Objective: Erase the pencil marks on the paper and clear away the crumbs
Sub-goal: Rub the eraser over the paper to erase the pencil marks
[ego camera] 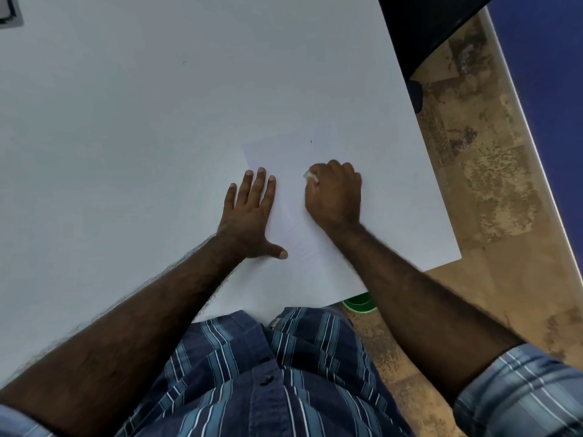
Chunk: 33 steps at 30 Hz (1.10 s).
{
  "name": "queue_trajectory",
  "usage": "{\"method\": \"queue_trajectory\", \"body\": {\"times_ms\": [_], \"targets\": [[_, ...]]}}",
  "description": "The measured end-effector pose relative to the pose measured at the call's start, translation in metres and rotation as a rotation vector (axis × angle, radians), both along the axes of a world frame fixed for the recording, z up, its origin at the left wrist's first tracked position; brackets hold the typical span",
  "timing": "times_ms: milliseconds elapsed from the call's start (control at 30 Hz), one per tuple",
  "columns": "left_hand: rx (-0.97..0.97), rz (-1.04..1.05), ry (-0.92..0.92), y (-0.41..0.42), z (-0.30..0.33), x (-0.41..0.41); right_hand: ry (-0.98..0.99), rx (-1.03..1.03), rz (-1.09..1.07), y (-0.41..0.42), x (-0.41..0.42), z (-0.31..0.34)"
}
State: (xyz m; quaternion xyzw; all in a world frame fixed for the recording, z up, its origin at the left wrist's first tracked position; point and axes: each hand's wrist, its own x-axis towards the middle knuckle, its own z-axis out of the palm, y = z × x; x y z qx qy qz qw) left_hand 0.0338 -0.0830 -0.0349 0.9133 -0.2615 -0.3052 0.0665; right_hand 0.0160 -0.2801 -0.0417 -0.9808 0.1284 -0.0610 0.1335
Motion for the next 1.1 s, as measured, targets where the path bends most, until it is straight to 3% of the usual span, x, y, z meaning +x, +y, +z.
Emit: {"method": "queue_trajectory", "body": {"times_ms": [100,267,500,667,767,867,933,1100], "targets": [[-0.001,-0.003,-0.004,0.0,0.0,0.0,0.01,0.042,-0.005,0.009,0.0,0.005],[-0.004,0.007,-0.004,0.001,-0.003,0.0,0.098,0.083,0.362,0.036,-0.031,0.007],[0.001,0.002,0.006,0.0,0.0,0.0,0.006,0.002,0.012,0.002,0.006,0.0],[-0.008,0.008,0.004,0.0,0.001,0.0,0.069,0.116,0.231,0.041,-0.022,0.003],[-0.01,0.009,0.002,0.0,0.0,0.0,0.066,0.062,0.332,0.029,-0.023,0.003],[-0.013,0.009,0.002,0.001,0.002,0.0,0.02,0.004,0.13,0.0,0.001,0.002],[-0.01,0.007,0.0,0.0,0.004,0.0,0.047,0.075,-0.024,-0.015,0.015,0.004],[-0.012,0.015,-0.027,0.002,0.005,-0.003,0.046,0.26,-0.04,-0.025,0.007,0.011]]}}
